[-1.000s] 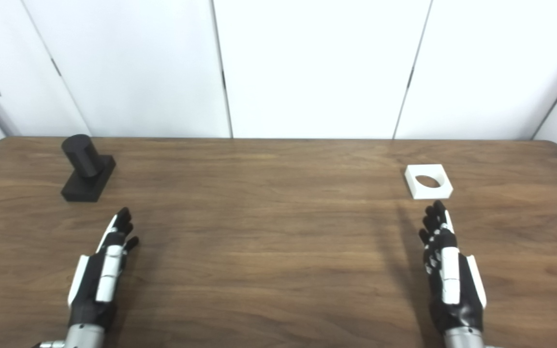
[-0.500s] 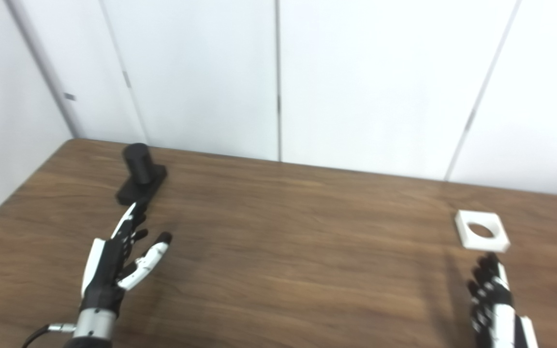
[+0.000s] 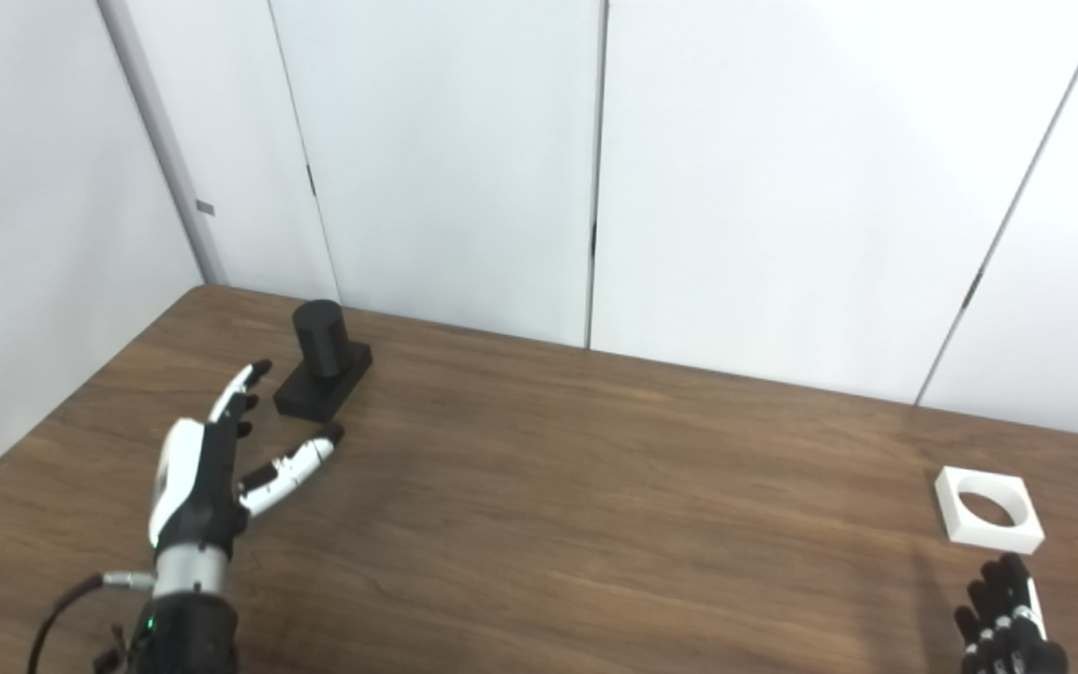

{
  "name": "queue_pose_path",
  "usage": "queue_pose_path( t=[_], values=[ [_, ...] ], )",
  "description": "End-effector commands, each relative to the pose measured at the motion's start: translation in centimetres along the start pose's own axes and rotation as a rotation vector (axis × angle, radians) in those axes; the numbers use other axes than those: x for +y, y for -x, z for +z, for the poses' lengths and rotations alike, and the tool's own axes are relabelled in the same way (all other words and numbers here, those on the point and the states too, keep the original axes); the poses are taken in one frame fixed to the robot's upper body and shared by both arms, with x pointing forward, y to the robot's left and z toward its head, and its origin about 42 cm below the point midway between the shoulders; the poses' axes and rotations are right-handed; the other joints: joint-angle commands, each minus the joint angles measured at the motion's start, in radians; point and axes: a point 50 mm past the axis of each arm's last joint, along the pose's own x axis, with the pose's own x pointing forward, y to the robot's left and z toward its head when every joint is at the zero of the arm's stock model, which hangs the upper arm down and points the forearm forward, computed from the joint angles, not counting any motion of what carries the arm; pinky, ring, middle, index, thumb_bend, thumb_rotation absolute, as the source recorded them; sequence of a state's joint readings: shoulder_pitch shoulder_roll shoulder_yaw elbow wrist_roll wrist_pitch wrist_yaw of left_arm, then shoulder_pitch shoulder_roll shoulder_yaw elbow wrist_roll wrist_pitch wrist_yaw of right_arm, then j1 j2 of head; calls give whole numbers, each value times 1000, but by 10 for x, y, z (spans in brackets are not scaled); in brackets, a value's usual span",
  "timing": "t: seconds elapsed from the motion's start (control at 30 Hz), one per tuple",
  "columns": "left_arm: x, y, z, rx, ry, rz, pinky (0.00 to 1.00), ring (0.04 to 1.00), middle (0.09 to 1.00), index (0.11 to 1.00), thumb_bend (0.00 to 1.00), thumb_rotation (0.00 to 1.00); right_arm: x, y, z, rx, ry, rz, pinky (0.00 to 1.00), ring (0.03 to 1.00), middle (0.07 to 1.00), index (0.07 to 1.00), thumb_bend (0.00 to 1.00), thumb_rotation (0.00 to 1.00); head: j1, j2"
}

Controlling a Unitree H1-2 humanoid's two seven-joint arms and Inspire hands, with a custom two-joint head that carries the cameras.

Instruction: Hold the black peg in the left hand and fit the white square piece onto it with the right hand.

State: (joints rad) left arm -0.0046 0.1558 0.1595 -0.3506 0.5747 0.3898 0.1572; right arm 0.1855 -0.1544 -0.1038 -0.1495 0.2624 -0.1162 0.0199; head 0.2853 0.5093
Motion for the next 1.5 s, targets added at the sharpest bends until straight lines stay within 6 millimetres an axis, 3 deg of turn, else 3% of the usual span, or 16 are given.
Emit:
queue_pose_path(
  t=[0.0, 0.23, 0.5, 0.7, 1.1, 1.47],
  values=[
    [7, -18, 12, -80, -54, 55, 769, 893, 943, 904, 784, 420, -1, 11, -21, 78, -9, -16, 1000, 1000, 995, 1000, 689, 1000, 0, 0],
    [5, -44, 5, -104, -207, 62, 779, 897, 921, 879, 828, 438, 2, 11, -21, 75, -6, -17, 1000, 1000, 984, 1000, 689, 1000, 0, -2],
    [2, -65, -8, -75, -395, 81, 868, 934, 920, 868, 896, 557, 3, 9, -22, 67, -12, -13, 1000, 1000, 979, 1000, 679, 1000, -4, -4],
    [-4, -75, -17, -29, -511, 77, 990, 964, 943, 878, 911, 613, 3, 10, -21, 63, -15, -14, 1000, 1000, 969, 1000, 672, 1000, -4, -2],
    [-16, -101, -28, 43, -718, 26, 1000, 1000, 975, 866, 924, 721, 4, 10, -21, 69, -8, -19, 1000, 1000, 946, 1000, 672, 1000, -11, 2],
    [-27, -113, -31, 77, -740, -17, 1000, 1000, 974, 852, 951, 736, 5, 13, -19, 69, -16, -24, 1000, 999, 933, 995, 666, 1000, -21, 9]
  ],
)
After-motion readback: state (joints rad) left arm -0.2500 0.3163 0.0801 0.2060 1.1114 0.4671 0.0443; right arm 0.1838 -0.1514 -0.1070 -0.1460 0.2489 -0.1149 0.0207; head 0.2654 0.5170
